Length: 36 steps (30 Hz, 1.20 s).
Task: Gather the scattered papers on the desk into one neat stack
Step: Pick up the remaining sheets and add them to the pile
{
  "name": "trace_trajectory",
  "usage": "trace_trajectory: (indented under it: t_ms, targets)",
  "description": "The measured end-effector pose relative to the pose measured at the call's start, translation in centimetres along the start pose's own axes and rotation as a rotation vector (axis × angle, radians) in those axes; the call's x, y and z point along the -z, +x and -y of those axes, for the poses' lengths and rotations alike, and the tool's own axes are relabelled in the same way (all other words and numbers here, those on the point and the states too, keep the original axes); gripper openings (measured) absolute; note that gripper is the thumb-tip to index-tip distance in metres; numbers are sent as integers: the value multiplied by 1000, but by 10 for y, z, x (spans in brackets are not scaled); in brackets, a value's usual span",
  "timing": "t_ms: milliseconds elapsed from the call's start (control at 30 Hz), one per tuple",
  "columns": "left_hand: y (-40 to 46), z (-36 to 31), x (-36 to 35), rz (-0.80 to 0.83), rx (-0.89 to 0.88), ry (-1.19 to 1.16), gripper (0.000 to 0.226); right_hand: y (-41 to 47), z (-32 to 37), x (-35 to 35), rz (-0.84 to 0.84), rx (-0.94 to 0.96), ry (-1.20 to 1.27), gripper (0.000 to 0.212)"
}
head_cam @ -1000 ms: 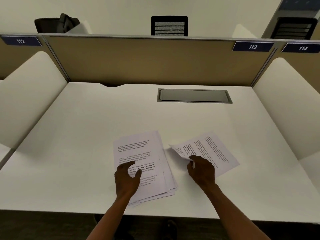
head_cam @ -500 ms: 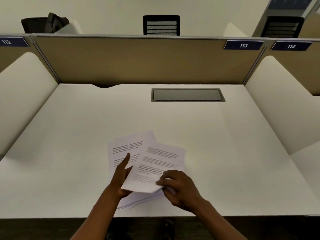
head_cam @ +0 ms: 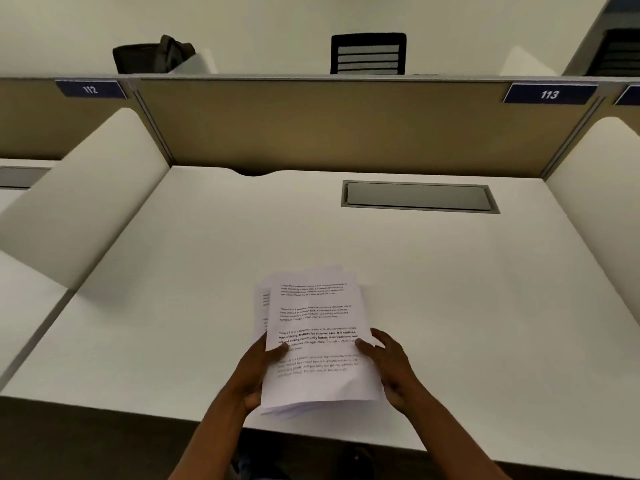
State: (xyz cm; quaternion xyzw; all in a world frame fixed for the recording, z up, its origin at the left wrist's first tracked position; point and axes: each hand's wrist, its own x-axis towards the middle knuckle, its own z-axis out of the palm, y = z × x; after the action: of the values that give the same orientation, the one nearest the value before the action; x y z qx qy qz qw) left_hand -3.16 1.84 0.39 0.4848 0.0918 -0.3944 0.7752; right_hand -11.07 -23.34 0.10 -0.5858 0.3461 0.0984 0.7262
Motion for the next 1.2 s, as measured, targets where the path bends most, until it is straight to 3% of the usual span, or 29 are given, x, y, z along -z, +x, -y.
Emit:
trace_trajectory:
  t_ms: [167,267,367,500,800,1000,1200]
  targets:
    - [0,-3,9,-266,-62,200,40,16,8,-21,-47,124,-199,33]
    - [1,-3,7,-582,-147,661,41,18,12,-31,-125,202,-404,34]
    - [5,4,13,-773,-158,872,55,23,6,-37,-170,268,-583,43]
    - [11,12,14,-776,-82,991,70,24,-7,-39,-195,315,-797,63]
    - [20,29,6,-747,-77,1335,78,25,-13,-37,-158,374,-981,70]
    - [24,31,5,-775,-139,1334,69,27,-10,-31,-306,400,-1141,77]
    - [32,34,-11,-819,-160,1097,73,32,-7,-40,-250,324,-1126,83]
